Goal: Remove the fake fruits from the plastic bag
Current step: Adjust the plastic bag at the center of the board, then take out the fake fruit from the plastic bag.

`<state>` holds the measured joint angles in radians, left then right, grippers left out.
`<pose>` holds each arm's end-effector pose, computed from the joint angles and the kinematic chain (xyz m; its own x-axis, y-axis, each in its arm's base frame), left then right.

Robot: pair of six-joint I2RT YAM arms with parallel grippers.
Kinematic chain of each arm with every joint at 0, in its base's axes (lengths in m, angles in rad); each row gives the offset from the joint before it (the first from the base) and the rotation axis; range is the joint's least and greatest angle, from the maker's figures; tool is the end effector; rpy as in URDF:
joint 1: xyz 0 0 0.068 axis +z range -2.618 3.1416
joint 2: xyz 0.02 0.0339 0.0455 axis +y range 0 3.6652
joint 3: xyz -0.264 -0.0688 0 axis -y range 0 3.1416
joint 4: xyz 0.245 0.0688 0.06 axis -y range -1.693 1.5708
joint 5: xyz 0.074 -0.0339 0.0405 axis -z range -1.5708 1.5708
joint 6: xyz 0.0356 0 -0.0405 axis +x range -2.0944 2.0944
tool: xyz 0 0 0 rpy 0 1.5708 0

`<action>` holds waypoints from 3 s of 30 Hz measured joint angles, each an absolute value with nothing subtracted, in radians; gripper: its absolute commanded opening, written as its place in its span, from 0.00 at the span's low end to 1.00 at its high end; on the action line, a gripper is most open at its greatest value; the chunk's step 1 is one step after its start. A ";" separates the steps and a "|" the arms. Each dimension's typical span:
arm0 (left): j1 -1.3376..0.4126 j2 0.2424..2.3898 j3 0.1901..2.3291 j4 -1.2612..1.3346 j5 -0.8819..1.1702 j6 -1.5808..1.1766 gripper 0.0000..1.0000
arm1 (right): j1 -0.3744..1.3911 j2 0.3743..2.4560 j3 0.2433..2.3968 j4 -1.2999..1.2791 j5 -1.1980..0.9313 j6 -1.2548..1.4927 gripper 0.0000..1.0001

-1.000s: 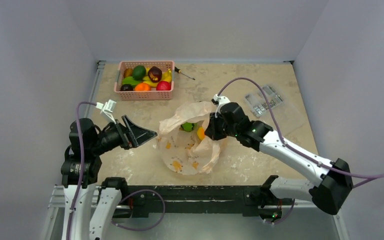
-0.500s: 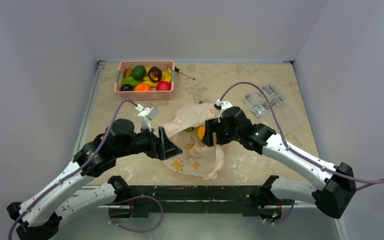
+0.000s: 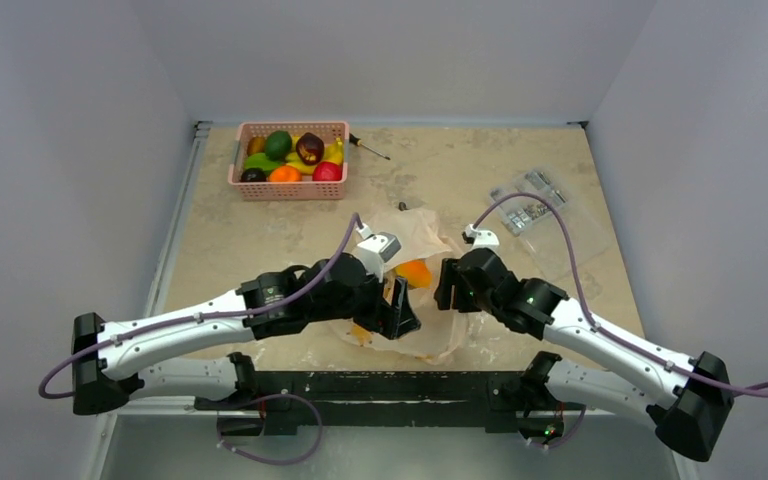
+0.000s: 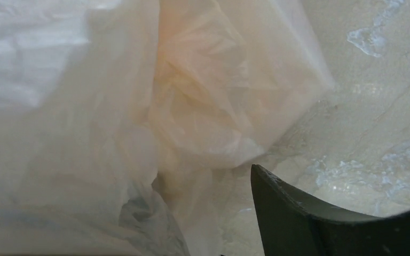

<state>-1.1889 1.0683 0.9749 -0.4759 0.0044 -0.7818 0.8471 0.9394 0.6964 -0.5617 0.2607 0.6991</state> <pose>0.0873 -0.2178 0.3227 -0.7973 0.0948 -0.5960 0.5180 0.6145 -0.5951 0.1337 0.1375 0.2478 -0.7550 0.0846 -0.6502 -0.1566 0.9397 0.3040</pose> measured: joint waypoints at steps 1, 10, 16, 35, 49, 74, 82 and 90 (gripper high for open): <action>-1.198 1.077 0.975 -0.469 -0.016 -0.790 0.74 | 0.849 0.929 0.680 -0.561 0.273 0.710 0.37; -1.230 1.220 0.936 -0.397 -0.250 -0.889 0.74 | 0.849 0.970 0.610 -0.490 0.251 0.725 0.00; -1.210 1.337 0.943 -0.375 -0.320 -0.901 0.59 | 0.849 0.975 0.581 -0.461 0.197 0.724 0.00; -1.047 1.547 0.948 -0.178 -0.354 -1.142 0.56 | 0.849 0.950 0.572 -0.439 0.164 0.710 0.00; -1.033 1.742 1.070 -0.150 -0.427 -1.204 0.69 | 0.849 0.920 0.572 -0.440 0.142 0.694 0.00; -1.000 1.801 1.058 -0.125 -0.411 -1.077 0.36 | 0.849 0.891 0.571 -0.430 0.143 0.692 0.00; -0.997 1.555 0.984 -0.121 -0.258 -0.948 0.31 | 0.849 0.910 0.571 -0.396 0.155 0.692 0.00; -0.993 1.372 0.931 -0.136 -0.186 -0.897 0.29 | 0.849 0.922 0.559 -0.360 0.163 0.688 0.00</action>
<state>-0.9928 1.3724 0.9310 -0.1356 -0.1864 -0.8970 0.8490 0.9218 0.5591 -0.3599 0.1627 0.6876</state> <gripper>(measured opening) 0.582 0.005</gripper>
